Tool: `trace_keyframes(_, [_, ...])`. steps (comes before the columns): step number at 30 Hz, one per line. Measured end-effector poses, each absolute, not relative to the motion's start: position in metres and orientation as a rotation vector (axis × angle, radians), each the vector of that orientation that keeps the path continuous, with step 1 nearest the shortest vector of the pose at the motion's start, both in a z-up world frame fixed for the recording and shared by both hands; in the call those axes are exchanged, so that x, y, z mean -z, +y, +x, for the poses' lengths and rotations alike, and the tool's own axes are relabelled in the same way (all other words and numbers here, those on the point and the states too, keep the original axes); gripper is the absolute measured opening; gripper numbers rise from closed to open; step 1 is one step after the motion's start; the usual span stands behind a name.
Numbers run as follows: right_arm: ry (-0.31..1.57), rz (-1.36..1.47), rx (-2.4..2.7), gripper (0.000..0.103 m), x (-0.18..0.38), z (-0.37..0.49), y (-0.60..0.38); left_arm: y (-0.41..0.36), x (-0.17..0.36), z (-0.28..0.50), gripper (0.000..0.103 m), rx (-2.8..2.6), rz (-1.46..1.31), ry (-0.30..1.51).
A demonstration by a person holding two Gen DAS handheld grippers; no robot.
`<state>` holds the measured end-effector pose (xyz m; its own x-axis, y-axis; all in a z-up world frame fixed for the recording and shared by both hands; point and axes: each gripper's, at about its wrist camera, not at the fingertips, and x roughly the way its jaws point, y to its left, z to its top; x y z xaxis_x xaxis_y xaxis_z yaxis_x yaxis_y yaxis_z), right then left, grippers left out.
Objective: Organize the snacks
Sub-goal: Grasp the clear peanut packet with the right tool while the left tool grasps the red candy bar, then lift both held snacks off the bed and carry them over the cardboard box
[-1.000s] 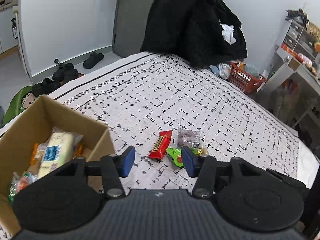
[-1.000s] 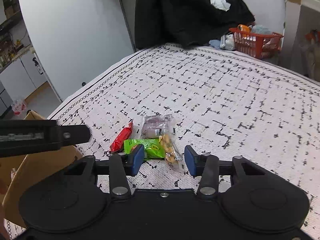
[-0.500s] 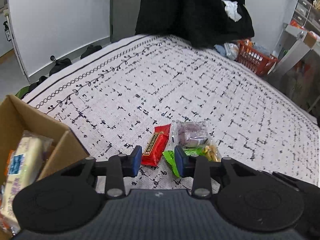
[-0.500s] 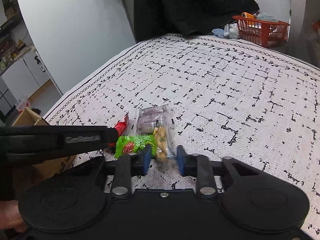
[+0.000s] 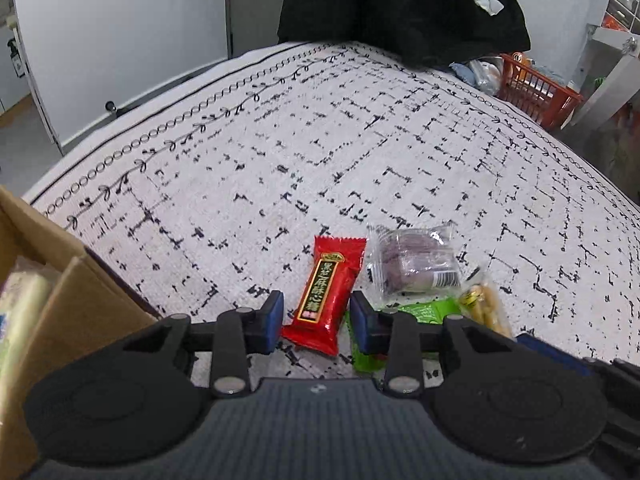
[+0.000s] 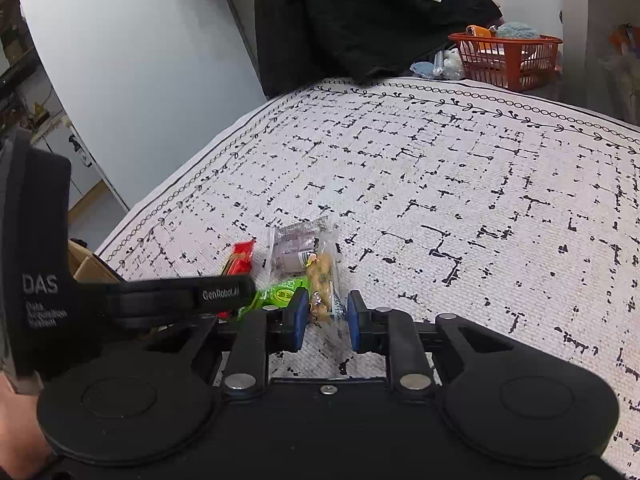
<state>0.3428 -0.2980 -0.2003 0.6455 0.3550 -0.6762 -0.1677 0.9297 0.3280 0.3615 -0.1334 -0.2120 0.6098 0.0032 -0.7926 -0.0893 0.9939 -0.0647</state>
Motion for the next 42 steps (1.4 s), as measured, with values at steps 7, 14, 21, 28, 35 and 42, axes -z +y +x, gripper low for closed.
trace_keyframes(7, [0.79, 0.286, -0.298, 0.02, 0.193, 0.338, -0.3, -0.137, 0.204, 0.352, 0.018, -0.08, -0.106, 0.919])
trace_keyframes(14, [0.754, 0.295, -0.302, 0.02, 0.182, 0.33, -0.299, -0.14, 0.179, 0.335, 0.018, -0.065, -0.103, 0.885])
trace_keyframes(21, [0.699, 0.311, -0.324, 0.02, 0.162, 0.32, -0.295, -0.133, 0.148, 0.317, 0.018, -0.053, -0.092, 0.841])
trace_keyframes(28, [0.642, 0.287, -0.373, 0.02, 0.14, 0.311, -0.276, -0.111, 0.114, 0.292, 0.018, -0.069, -0.109, 0.779])
trace_keyframes(35, [0.595, 0.22, -0.425, 0.02, 0.122, 0.303, -0.245, -0.084, 0.092, 0.271, 0.018, -0.102, -0.126, 0.762])
trace_keyframes(42, [0.587, 0.201, -0.474, 0.02, 0.113, 0.297, -0.219, -0.045, 0.078, 0.252, 0.018, -0.171, -0.156, 0.743])
